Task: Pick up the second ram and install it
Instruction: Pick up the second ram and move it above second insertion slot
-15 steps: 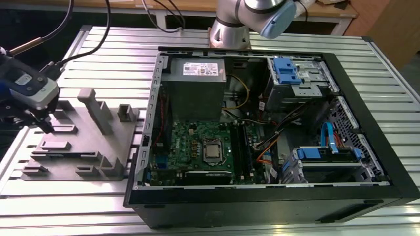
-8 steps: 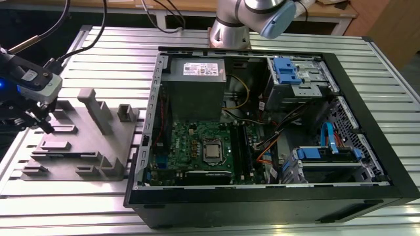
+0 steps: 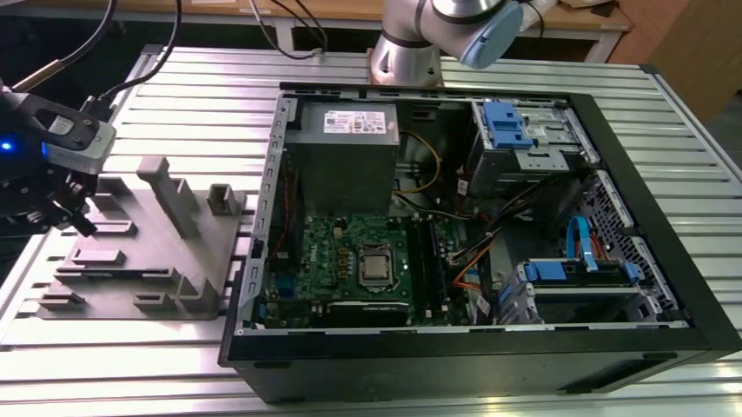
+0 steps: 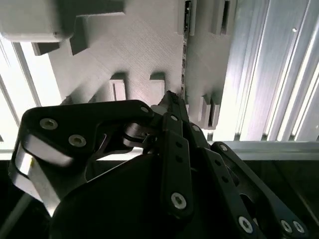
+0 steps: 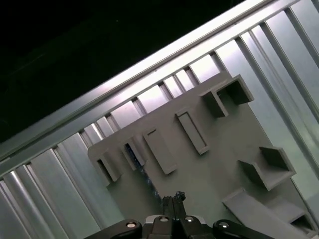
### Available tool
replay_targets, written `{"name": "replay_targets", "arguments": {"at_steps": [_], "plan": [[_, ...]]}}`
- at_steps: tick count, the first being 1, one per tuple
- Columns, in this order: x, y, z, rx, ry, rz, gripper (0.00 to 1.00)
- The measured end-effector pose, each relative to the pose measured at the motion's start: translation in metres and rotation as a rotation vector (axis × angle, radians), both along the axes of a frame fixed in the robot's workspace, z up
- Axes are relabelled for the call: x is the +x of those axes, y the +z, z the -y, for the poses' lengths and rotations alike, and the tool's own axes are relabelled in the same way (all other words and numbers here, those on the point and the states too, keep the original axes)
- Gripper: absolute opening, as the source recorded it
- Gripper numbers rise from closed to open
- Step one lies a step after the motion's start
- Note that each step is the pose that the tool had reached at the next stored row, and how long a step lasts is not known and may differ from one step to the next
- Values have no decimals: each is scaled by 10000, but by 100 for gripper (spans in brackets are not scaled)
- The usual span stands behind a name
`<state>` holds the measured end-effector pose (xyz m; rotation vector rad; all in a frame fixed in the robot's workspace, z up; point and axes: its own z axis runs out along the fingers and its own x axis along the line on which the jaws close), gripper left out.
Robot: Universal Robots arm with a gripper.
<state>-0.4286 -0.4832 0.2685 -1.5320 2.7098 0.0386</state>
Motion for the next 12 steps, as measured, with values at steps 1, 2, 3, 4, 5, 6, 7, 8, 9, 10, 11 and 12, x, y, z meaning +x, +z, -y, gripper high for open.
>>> {"name": "replay_targets", "arguments": {"at_steps": [1, 2, 3, 4, 5, 6, 7, 8, 9, 10, 11, 12], "plan": [[0, -2, 0, -2, 169, 0, 7], [0, -3, 0, -4, 336, 0, 7], [0, -4, 0, -7, 503, 0, 7], [0, -6, 0, -8, 667, 1, 7], [0, -7, 0, -11, 838, 1, 7], [0, -8, 0, -14, 999, 0, 7], [0, -8, 0, -19, 1150, 0, 7], [0, -9, 0, -26, 1307, 0, 7], [0, -10, 0, -31, 1467, -1, 7], [0, -11, 0, -33, 1629, 0, 7], [-1, -13, 0, -34, 1799, 1, 7], [-1, -14, 0, -35, 1974, 1, 7]]}}
